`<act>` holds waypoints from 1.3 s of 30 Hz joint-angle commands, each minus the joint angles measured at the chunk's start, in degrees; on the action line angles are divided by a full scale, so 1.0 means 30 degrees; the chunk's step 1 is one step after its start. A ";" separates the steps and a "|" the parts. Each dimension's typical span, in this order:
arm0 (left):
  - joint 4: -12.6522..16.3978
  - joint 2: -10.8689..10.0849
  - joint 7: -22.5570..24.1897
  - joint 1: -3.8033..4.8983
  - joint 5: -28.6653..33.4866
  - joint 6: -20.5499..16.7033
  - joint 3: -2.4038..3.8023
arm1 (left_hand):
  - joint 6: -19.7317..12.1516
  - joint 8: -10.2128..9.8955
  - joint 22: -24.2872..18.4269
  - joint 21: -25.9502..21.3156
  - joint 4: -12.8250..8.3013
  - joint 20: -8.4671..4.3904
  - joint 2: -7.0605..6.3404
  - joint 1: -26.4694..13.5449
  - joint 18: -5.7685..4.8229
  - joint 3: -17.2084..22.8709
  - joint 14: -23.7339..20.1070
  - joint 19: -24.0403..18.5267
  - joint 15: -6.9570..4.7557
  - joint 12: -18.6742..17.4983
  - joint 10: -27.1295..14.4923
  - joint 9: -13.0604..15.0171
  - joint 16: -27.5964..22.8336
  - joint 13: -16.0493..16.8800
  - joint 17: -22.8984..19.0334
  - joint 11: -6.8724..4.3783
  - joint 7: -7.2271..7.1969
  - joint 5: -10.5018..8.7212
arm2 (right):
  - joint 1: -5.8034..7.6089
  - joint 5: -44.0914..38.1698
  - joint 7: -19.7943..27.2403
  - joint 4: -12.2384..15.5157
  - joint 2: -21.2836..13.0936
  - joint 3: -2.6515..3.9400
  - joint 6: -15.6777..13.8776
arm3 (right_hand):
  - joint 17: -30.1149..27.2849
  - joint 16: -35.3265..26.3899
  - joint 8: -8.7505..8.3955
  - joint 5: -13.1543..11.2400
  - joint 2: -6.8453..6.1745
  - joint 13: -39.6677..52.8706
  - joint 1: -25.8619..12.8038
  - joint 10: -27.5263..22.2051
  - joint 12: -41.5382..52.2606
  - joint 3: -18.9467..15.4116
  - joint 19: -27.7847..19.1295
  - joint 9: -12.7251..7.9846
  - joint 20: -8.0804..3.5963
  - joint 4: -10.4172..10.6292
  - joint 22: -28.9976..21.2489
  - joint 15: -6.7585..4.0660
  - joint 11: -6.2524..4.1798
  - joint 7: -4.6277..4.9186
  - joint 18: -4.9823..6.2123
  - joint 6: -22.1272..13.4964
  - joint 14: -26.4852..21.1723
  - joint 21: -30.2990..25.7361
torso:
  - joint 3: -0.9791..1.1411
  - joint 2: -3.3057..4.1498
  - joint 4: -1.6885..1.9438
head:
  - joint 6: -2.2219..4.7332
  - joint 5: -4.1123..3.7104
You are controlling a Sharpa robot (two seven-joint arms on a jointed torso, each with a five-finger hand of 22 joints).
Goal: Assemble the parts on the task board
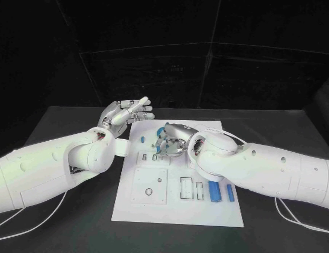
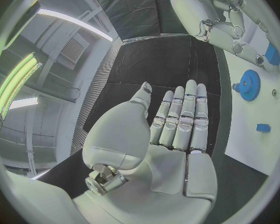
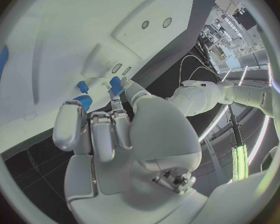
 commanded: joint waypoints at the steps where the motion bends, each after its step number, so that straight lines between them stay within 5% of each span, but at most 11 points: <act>1: -0.0007 0.0038 0.0081 0.0034 -0.0060 0.0118 0.0010 | 0.0065 -0.0075 -0.0033 -0.0057 -0.0115 0.0007 0.0211 0.0038 0.0281 0.0021 -0.0051 -0.0146 -0.0082 -0.0073 0.0121 -0.0001 -0.0078 0.0001 0.0020 0.0011 0.0042 0.0073 | -0.0014 -0.0770 -0.0080 0.0037 0.0052 -0.0102 0.0867 | 0.3032 -0.0111 0.0052 -0.0008 0.0062 0.1620 -0.0137 -0.0079 -0.0062 0.0154 -0.0035 0.0050 -0.0054 0.0013 -0.0016 -0.0015 -0.0004 -0.0102 -0.0163 0.0119 0.1599 -0.0098 | 0.0024 -0.0009 -0.0013 | 0.0026 0.0046; 11: 0.0002 0.0017 0.0074 0.0034 -0.0060 0.0119 0.0010 | 0.0074 -0.0076 -0.0035 -0.0055 -0.0127 0.0005 0.0226 0.0048 0.0282 0.0031 -0.0041 -0.0141 -0.0086 -0.0074 0.0132 0.0000 -0.0085 0.0001 0.0026 0.0007 0.0038 0.0073 | -0.0092 -0.1102 -0.0209 -0.0069 0.0106 -0.0456 0.1174 | 0.3028 -0.0114 0.0041 -0.0007 0.0014 0.1619 -0.0175 -0.0078 -0.0066 0.0164 -0.0033 0.0051 -0.0053 0.0011 -0.0017 -0.0013 -0.0001 -0.0099 -0.0163 0.0126 0.1598 -0.0101 | 0.0008 -0.0007 0.0004 | -0.0014 0.0064; 39: -0.0044 0.0010 0.0062 0.0031 -0.0060 0.0146 0.0009 | 0.0074 -0.0076 -0.0035 -0.0055 -0.0127 0.0005 0.0226 0.0048 0.0282 0.0031 -0.0041 -0.0141 -0.0086 -0.0074 0.0132 0.0000 -0.0085 0.0001 0.0026 0.0007 0.0038 0.0073 | -0.0403 -0.1656 -0.0372 -0.0071 -0.0006 -0.0502 0.1406 | 0.2990 -0.0136 -0.0085 0.0167 -0.0289 0.1591 -0.0343 -0.0103 -0.0111 0.0307 -0.0026 0.0043 -0.0042 -0.0053 -0.0033 -0.0001 0.0017 -0.0072 -0.0162 0.0101 0.1591 -0.0125 | 0.0012 -0.0004 0.0004 | -0.0184 0.0126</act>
